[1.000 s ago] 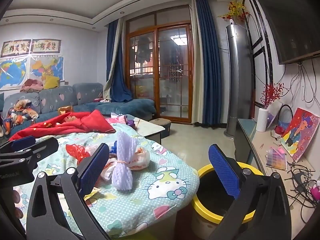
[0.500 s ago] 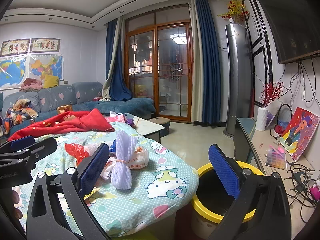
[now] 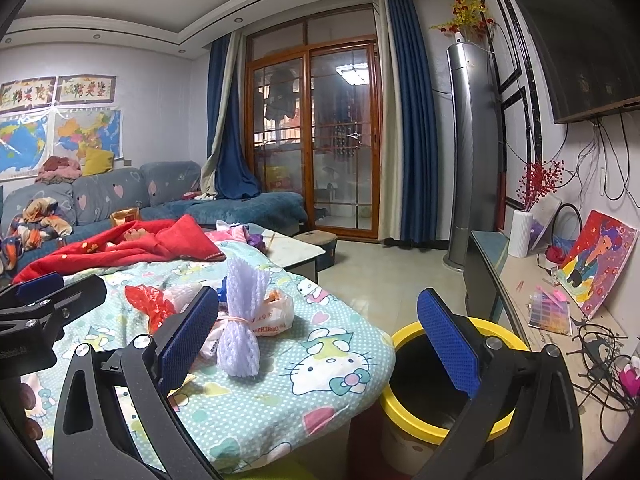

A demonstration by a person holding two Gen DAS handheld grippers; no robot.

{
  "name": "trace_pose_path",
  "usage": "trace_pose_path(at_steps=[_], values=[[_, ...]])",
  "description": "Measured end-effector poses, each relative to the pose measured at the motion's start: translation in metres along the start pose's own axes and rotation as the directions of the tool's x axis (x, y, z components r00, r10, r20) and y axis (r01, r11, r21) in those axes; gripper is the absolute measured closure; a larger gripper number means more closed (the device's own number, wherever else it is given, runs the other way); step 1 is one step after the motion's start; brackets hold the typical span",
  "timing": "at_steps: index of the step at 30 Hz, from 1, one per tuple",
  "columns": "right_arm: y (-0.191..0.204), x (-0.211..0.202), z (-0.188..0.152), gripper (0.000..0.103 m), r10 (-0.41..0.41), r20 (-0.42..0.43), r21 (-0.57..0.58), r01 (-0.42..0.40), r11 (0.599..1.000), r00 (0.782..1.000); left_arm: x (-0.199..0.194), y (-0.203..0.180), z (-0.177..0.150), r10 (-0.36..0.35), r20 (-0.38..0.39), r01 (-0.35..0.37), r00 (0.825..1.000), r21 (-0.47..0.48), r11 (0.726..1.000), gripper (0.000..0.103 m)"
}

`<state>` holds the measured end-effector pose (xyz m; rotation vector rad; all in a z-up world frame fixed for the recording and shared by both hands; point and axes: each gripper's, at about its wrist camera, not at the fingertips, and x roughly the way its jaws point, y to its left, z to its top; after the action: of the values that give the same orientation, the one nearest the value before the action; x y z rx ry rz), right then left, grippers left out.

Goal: Collect trash

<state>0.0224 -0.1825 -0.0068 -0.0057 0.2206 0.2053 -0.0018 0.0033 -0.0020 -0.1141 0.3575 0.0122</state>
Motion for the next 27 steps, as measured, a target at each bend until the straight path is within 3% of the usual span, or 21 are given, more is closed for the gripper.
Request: trace_pose_path(at_steps=[27], values=[[-0.0009, 0.0018, -0.0002, 0.006, -0.01, -0.011, 0.002, 0.01, 1.0, 1.0, 0.0012, 0.0003, -0.0008, 0.002, -0.005, -0.002, 1.0, 0.0, 1.0, 0.011]])
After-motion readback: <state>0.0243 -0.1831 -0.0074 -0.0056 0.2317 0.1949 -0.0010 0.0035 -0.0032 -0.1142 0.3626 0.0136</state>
